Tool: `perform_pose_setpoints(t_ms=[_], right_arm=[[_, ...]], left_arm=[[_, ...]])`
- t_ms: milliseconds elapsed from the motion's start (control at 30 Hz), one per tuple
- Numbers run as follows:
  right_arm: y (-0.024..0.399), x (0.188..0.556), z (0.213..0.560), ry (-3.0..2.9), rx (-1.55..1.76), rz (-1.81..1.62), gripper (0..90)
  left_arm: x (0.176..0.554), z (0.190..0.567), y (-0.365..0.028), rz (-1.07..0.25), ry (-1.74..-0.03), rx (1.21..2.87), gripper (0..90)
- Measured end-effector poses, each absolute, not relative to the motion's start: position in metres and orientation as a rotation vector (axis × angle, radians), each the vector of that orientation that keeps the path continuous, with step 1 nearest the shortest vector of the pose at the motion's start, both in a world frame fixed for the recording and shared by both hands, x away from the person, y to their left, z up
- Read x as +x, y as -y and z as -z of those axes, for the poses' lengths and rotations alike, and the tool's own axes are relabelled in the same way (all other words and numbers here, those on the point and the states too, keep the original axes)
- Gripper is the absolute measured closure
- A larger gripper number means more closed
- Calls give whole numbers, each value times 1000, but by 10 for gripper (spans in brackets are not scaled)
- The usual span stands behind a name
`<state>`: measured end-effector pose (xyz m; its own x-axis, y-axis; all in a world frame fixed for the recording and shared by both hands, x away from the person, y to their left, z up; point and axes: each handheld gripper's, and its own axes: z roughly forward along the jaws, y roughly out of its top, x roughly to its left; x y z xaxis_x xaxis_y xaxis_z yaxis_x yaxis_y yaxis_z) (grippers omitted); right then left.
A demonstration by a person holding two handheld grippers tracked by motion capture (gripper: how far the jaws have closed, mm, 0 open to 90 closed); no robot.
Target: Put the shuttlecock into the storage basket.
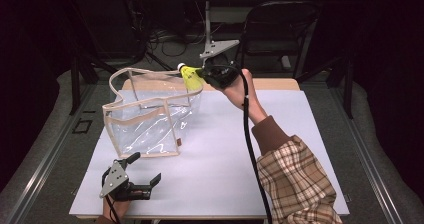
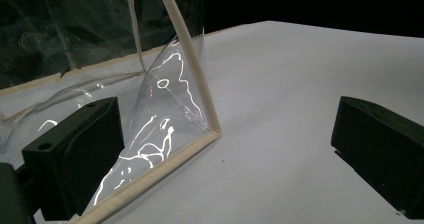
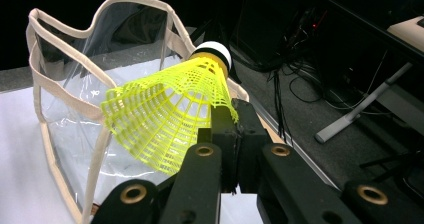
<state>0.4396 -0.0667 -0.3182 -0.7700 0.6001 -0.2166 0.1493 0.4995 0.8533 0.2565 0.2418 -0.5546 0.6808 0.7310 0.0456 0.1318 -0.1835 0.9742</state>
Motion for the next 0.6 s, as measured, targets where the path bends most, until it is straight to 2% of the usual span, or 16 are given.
perform_pose_setpoints(t_ms=[600], right_arm=[[56,444,316,-2258,608,-1204,900]], left_arm=[[257,555,-242,-625,-717,1693,4]])
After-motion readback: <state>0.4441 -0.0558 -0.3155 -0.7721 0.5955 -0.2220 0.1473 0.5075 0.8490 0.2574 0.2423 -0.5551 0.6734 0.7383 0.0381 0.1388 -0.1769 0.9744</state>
